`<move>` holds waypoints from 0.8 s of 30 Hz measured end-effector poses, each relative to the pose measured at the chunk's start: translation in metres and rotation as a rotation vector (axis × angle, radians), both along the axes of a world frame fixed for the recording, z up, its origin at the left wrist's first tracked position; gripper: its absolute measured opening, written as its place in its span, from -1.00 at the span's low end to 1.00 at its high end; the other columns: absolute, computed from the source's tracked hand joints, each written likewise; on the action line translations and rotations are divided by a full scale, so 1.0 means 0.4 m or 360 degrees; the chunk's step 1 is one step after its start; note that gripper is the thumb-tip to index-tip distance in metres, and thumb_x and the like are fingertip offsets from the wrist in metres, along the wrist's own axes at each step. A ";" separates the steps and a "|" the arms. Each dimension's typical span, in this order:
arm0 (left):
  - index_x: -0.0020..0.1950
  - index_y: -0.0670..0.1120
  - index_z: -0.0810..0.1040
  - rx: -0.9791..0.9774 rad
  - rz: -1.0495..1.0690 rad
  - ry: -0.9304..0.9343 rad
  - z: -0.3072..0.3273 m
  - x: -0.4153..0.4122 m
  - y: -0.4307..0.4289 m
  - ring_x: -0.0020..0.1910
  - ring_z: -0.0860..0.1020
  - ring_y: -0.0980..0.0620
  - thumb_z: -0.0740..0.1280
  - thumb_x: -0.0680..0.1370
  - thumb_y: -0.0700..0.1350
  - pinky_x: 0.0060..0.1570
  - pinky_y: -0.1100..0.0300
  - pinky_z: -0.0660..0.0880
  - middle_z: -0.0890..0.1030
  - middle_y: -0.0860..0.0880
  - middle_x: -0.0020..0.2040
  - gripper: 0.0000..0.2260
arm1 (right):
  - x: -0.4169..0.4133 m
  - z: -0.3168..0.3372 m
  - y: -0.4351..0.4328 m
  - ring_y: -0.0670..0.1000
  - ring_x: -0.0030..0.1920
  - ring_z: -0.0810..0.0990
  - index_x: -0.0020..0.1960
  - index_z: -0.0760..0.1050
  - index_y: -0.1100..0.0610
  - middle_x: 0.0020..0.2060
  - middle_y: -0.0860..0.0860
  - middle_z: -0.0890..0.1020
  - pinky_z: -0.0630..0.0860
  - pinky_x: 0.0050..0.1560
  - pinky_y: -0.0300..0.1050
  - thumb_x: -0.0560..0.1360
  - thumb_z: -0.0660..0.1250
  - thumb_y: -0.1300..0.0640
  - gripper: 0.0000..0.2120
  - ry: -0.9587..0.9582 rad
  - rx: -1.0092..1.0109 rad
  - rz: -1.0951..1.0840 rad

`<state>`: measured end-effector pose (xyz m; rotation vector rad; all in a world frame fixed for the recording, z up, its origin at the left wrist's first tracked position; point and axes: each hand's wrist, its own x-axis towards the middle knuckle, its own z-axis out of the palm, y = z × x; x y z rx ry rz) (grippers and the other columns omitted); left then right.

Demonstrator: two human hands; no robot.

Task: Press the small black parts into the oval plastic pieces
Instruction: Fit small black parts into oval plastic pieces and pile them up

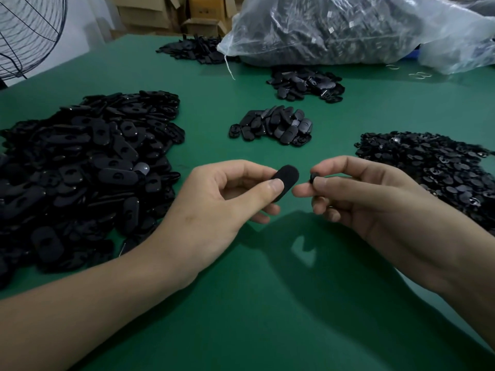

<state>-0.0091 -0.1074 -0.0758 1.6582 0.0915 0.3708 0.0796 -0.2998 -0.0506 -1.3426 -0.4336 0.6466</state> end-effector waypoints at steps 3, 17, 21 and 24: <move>-0.06 -0.02 0.73 0.0224 0.0040 0.0046 0.015 0.006 0.010 -0.23 0.72 0.08 0.48 0.53 -0.10 -0.24 0.30 0.59 0.73 0.01 -0.21 -0.97 | -0.002 0.002 0.002 -0.05 -0.28 0.60 0.02 0.55 0.17 -0.06 0.18 0.74 0.52 -0.26 -0.29 0.31 0.48 0.12 -0.68 -0.0044 -0.0045 -0.0020; 0.05 0.14 0.72 0.1606 0.0535 0.0486 0.089 0.091 0.293 -0.17 0.63 0.21 0.53 0.47 0.04 0.08 0.08 0.59 0.68 0.19 -0.22 -0.83 | -0.011 0.004 0.004 -0.06 -0.26 0.61 0.02 0.54 0.16 -0.07 0.14 0.75 0.50 -0.24 -0.28 0.34 0.46 0.08 -0.70 -0.0210 -0.0168 -0.0018; 0.02 0.14 0.71 0.1742 0.0460 0.0378 0.103 0.096 0.300 -0.29 0.56 0.39 0.52 0.48 0.06 -0.12 0.23 0.50 0.65 0.26 -0.23 -0.87 | -0.012 0.006 0.006 -0.06 -0.27 0.61 0.03 0.54 0.16 -0.07 0.14 0.75 0.50 -0.25 -0.28 0.33 0.47 0.06 -0.67 -0.0232 -0.0185 -0.0029; -0.16 0.24 0.68 0.2009 0.0274 0.0512 0.151 0.096 0.320 -0.26 0.54 0.38 0.53 0.49 0.03 -0.16 0.25 0.45 0.60 0.32 -0.31 -0.91 | -0.012 0.005 0.005 -0.05 -0.26 0.61 0.03 0.54 0.16 -0.08 0.13 0.76 0.47 -0.18 -0.18 0.32 0.47 0.06 -0.67 -0.0266 -0.0212 -0.0037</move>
